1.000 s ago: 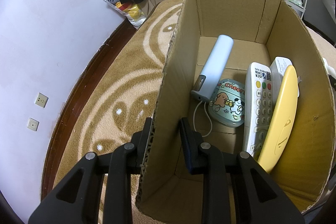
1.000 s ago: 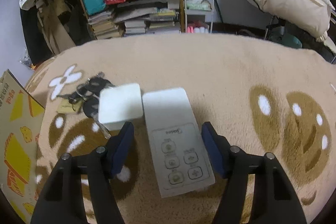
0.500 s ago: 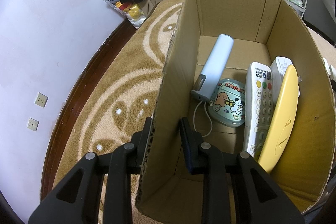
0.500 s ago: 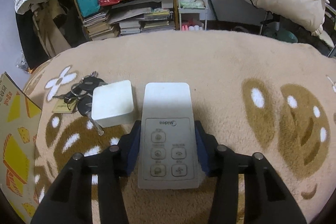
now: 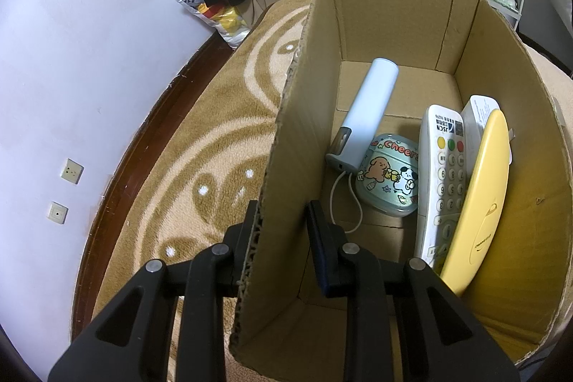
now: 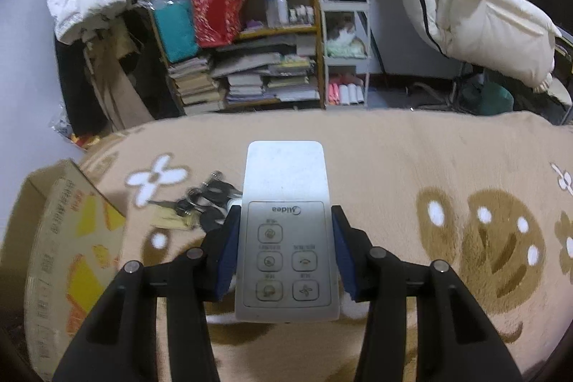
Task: Organize rigid objects
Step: 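Lift the Midea remote and carry it over the box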
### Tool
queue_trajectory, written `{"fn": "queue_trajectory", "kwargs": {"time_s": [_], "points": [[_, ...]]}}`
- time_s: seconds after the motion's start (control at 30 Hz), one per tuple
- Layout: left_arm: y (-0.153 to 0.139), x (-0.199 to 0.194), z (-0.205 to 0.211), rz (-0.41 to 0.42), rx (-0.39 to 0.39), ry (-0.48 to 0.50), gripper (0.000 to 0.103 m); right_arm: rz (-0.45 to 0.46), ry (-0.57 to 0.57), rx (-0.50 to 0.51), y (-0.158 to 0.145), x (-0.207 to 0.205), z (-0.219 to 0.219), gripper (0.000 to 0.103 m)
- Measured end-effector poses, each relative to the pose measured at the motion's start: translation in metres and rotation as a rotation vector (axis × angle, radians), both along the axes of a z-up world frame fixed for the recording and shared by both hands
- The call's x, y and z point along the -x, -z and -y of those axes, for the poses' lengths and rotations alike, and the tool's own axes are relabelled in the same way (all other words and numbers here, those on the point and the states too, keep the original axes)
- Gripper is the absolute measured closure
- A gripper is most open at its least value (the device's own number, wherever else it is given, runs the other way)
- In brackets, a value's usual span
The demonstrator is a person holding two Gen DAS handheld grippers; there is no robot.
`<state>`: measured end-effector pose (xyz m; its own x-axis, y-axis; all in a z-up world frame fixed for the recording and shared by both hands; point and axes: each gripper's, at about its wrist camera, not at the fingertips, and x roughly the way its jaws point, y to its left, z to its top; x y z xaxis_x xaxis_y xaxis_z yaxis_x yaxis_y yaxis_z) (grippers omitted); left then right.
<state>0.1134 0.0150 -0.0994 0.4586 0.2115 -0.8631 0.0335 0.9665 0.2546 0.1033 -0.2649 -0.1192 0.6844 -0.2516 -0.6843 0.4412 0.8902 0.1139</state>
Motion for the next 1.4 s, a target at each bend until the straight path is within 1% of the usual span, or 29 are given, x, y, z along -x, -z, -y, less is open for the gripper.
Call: {"fn": "queue_trajectory", "kwargs": {"time_s": [0.1,0.27,0.47,0.73,0.9,1.07,1.23,1.4], "points": [[0.000,0.000,-0.001,0.000,0.003,-0.001,0.078,0.035,-0.035,-0.011,-0.010,-0.002,-0.010,0.052],[0.000,0.000,-0.001,0.000,0.001,-0.001,0.078,0.055,-0.089,0.004,-0.022,-0.006,-0.032,0.052],[0.000,0.000,0.000,-0.001,0.000,-0.001,0.078,0.110,-0.175,-0.026,-0.040,-0.004,-0.059,0.052],[0.000,0.000,0.000,-0.001,0.001,-0.001,0.078,0.157,-0.302,0.002,-0.061,0.001,-0.107,0.052],[0.000,0.000,0.000,-0.001,0.000,-0.001,0.078,0.165,-0.376,0.008,-0.065,0.001,-0.133,0.052],[0.000,0.000,0.000,-0.001,0.000,-0.001,0.078,0.166,-0.425,0.011,-0.065,0.000,-0.149,0.052],[0.000,0.000,0.000,-0.001,0.000,-0.001,0.078,0.162,-0.465,-0.030,-0.062,0.001,-0.158,0.052],[0.000,0.000,0.001,-0.001,-0.001,-0.002,0.078,0.146,-0.511,-0.049,-0.056,0.002,-0.173,0.052]]}}
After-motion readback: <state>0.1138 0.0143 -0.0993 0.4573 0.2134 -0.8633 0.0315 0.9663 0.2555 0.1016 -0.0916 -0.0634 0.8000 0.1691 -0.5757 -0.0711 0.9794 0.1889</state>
